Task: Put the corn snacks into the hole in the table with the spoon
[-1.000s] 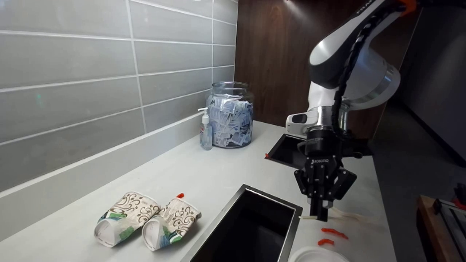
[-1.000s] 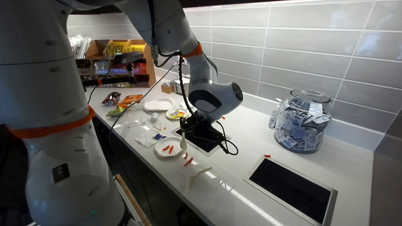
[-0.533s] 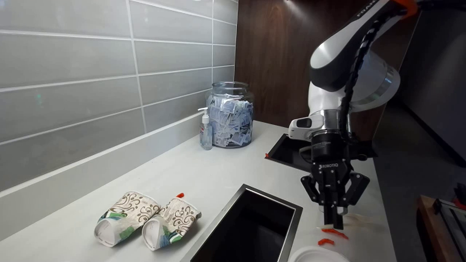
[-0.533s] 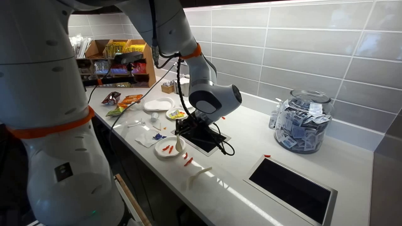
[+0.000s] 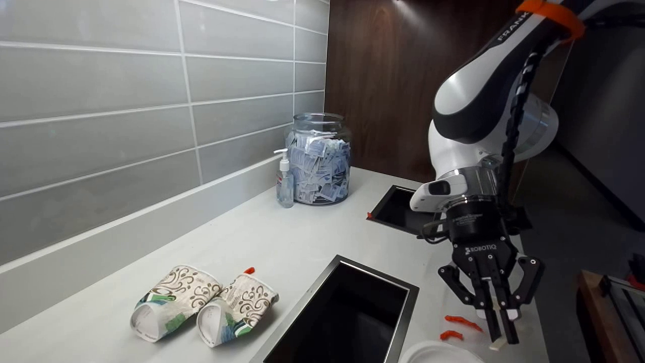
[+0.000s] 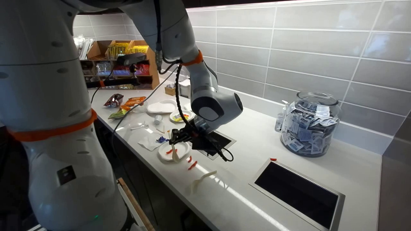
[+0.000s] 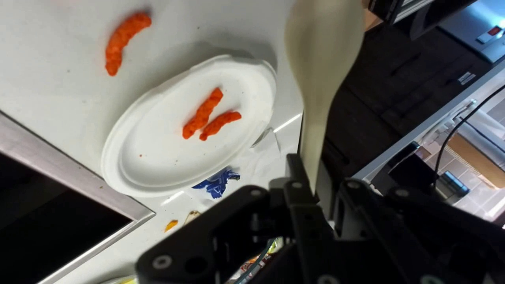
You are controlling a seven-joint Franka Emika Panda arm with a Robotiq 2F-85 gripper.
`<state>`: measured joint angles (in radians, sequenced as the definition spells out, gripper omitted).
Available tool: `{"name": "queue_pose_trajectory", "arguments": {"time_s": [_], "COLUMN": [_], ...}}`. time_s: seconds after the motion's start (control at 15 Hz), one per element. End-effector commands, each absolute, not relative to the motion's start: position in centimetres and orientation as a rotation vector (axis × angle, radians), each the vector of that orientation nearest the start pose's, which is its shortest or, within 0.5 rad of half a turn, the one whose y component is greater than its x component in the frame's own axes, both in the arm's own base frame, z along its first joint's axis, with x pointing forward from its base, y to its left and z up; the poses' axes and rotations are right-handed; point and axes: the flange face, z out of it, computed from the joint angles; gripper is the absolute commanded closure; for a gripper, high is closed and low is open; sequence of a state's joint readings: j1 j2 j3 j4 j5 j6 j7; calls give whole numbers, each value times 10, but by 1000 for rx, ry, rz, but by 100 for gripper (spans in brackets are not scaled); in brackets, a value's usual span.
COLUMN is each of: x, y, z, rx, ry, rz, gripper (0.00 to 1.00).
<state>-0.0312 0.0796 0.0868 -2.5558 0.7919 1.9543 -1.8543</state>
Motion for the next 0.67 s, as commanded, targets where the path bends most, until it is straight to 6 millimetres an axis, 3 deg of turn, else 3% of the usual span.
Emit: {"name": "queue_pose_trajectory", "arguments": {"time_s": [0.0, 0.6], "x": [378, 385], "y": [70, 78], "z": [205, 189], "rx": [-1702, -1670], "ry": [-1449, -1536], "rz": [-118, -147], "gripper": [97, 97]}}
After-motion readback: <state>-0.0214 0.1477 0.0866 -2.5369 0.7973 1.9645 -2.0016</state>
